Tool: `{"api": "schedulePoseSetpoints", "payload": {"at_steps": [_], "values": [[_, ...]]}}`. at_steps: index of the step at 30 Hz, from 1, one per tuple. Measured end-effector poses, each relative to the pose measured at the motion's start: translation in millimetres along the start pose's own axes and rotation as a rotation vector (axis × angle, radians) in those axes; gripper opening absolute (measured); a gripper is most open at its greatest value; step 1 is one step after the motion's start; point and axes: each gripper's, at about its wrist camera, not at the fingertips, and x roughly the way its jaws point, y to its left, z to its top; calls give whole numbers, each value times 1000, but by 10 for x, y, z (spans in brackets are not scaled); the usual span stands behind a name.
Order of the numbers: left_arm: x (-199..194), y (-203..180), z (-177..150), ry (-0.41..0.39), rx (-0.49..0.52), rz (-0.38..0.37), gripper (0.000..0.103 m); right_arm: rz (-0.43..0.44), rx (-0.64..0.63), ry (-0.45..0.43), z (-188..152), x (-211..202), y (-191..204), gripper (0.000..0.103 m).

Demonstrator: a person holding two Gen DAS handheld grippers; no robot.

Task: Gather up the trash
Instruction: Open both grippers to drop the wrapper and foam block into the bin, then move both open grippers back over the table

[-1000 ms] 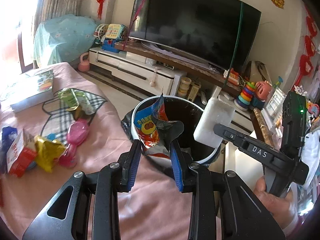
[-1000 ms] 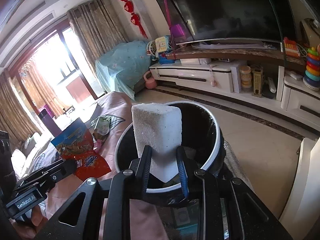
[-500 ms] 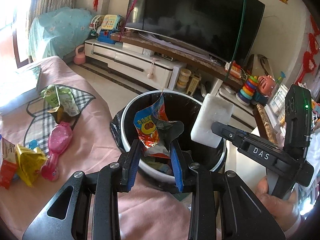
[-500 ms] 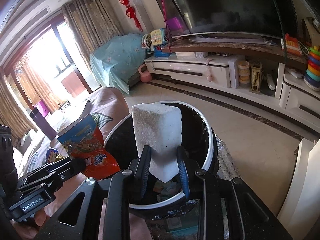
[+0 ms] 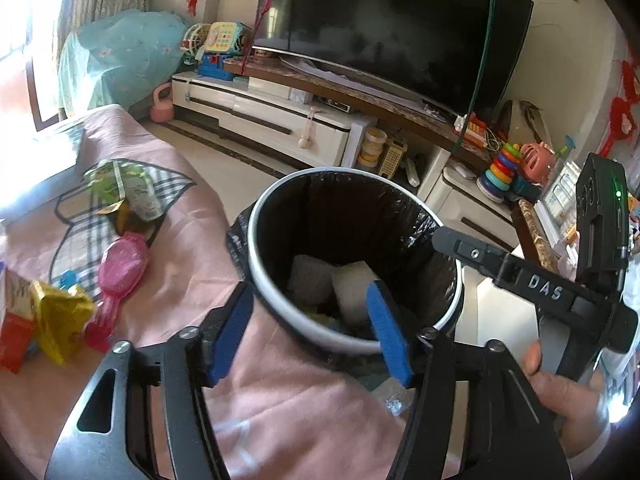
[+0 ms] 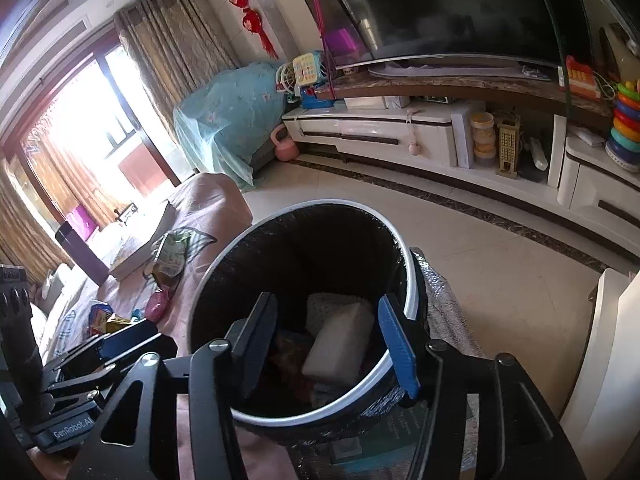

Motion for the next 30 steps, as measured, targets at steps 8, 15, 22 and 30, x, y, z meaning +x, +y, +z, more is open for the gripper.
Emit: {"api": "schedulePoseSetpoints", "payload": {"at_steps": [8,15,22,30], "values": [[-364,343,-357,-17,-56,54,69,34,-6,-39,-129,-156,225,89],[-719,726,-630,-37,-124,113,69,104,-53,-14,-354,-166,623,90],[-1030,1042,-876,-59,-195,165,69,161,-106,28,-577,-80,1033,90],[-1283,1331,-1109,-77,-253,210,69,206,-177,75,-768,52,1452,90]]}}
